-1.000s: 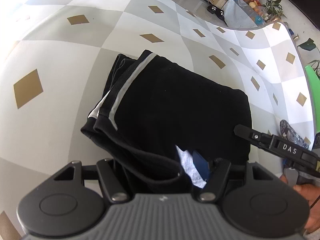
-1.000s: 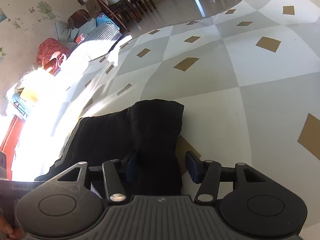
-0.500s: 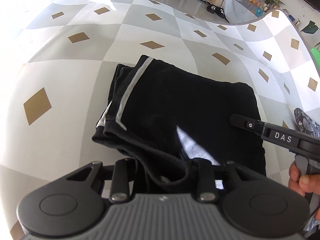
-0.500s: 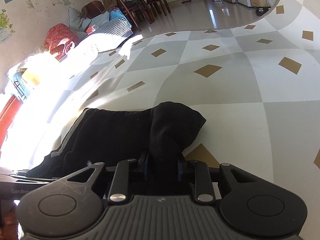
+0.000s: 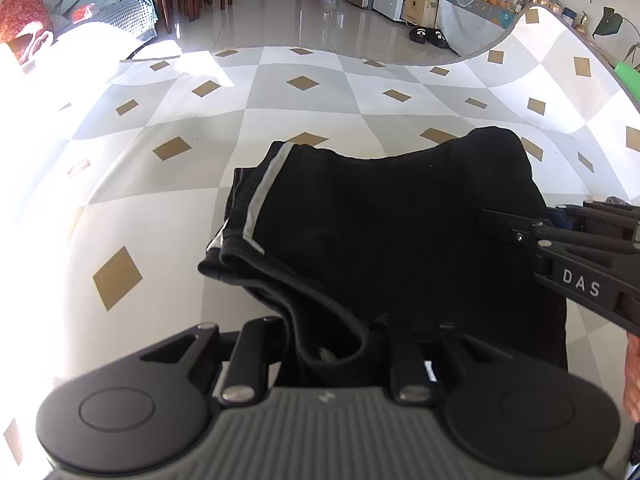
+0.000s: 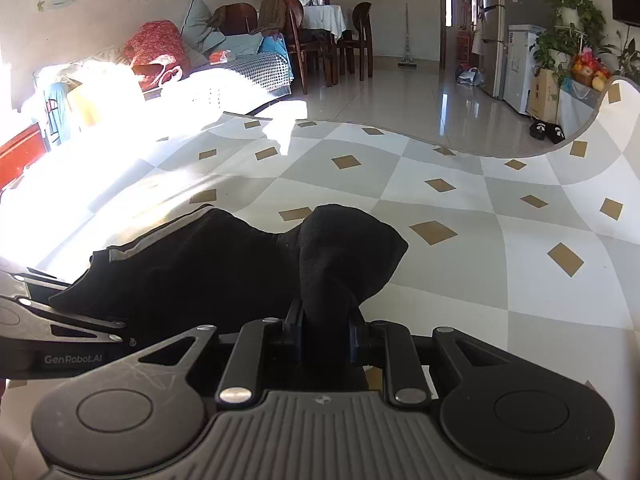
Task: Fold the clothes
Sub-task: 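Lift the folded black pants off the mat with both tools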
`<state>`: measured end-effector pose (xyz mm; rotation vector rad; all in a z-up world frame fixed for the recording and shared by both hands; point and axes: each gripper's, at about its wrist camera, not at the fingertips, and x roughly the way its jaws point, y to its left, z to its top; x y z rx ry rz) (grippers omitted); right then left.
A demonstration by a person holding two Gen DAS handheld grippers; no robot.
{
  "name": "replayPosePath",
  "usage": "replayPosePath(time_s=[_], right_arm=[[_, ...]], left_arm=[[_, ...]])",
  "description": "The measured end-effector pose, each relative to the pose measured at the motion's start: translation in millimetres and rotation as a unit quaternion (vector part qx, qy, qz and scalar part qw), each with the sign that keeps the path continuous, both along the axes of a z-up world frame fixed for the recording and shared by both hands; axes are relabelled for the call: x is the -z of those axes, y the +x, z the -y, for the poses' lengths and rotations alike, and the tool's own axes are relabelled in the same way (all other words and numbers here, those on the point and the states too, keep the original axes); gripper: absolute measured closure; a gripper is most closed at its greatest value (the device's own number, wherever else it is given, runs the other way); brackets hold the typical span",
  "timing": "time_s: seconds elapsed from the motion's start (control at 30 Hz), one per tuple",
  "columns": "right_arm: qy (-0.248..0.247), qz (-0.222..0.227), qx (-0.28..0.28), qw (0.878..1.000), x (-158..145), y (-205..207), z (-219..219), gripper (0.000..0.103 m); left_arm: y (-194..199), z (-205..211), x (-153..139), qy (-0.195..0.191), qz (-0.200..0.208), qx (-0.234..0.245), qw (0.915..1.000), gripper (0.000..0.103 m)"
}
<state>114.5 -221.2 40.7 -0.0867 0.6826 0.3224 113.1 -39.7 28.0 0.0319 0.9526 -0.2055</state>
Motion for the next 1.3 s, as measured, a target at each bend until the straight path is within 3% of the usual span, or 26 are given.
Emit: replayPosePath(time_s=[0.4,0.9,1.3], right_arm=[[-0.016,0.037,-0.015,0.999,-23.8,-16.7,-8.7,0.083],[-0.013,0.062,-0.039,0.997,-37.8,-70.4,-19.5,0.083],[-0.003,0.069,-0.028,0.997,-34.1,-117.8,-13.0,0.083]], left_arm=[[-22.3,0.0,-25.4,0.017,0.034,-0.01,0.9992,0.085],[-96.5,-12.9,-39.7,0.013,0.075,-0.059,0.9953,0.085],[-148.7,-5.4,-40.5,0.023,0.077,-0.069,0.9943,0.085]])
